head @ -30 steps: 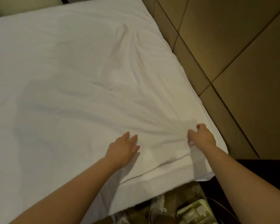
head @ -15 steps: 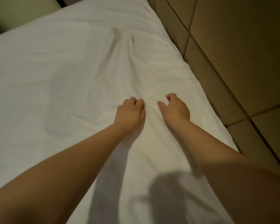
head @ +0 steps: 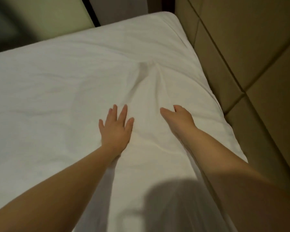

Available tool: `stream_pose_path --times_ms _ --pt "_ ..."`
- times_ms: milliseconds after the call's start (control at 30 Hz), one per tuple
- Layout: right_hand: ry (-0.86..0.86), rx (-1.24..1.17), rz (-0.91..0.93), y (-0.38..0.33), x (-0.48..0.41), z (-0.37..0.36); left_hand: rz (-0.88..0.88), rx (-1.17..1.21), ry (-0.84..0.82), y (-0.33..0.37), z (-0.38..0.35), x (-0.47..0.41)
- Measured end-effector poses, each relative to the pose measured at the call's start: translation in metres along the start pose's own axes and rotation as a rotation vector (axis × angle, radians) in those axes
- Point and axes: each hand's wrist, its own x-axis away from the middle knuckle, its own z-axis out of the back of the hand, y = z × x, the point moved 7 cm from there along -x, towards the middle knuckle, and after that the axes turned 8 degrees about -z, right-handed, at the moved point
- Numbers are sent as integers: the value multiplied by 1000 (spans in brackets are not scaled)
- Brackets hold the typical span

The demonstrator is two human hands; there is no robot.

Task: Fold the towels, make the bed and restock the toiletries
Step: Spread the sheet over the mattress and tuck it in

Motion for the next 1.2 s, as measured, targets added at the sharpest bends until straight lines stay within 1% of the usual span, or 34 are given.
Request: stream_pose_path --times_ms 67,133,200,267,367,433,600,633,667,733,767,800,833,867,900,967,1000,1067,1133,1200 --pt "-76 -130 -33 -15 -32 -18 -34 54 21 -2 1 -22" --pt "-112 -244 -26 -30 -58 -33 -86 166 22 -5 7 -43" --pt "-115 -336 28 -46 -78 -43 -96 335 38 -15 15 -57" --pt "-96 -369 99 -60 -90 -46 -77 485 56 -28 19 -65" --pt "-131 -340 146 -80 -101 -51 -75 638 78 -37 17 -74" --pt "-148 -277 163 -89 -103 -53 -62 696 97 -42 13 -76" --pt "75 95 229 -94 -111 -49 -38 839 76 -44 11 -75" --pt "132 145 251 -98 -111 -45 -44 833 59 -41 15 -75" --pt "186 158 281 -103 -109 -39 -77 763 55 -36 21 -74" --pt "259 152 321 -109 -109 -27 -203 430 146 -32 34 -68" --pt "284 157 322 -108 -110 -22 -226 262 193 -36 36 -62" --pt "303 173 316 -103 -113 -19 -194 129 200 -42 33 -55" --pt "316 185 304 -99 -114 -18 -140 35 172 -51 25 -50" --pt "305 178 288 -99 -115 -19 -95 -13 144 -61 15 -46" --pt "264 128 251 -97 -117 -21 -71 -24 121 -66 7 -46" --pt "89 7 122 -92 -113 -23 -59 -10 100 -66 -1 -51" --pt "-11 -13 62 -86 -103 -23 -53 -12 97 -65 -1 -53" --pt "-131 40 -44 -60 -71 -15 -38 0 72 -66 2 -57" --pt "-202 81 -122 -24 -31 -4 -43 22 1 -68 7 -57" --pt "-259 128 -167 13 11 5 -52 94 -71 -64 12 -49"
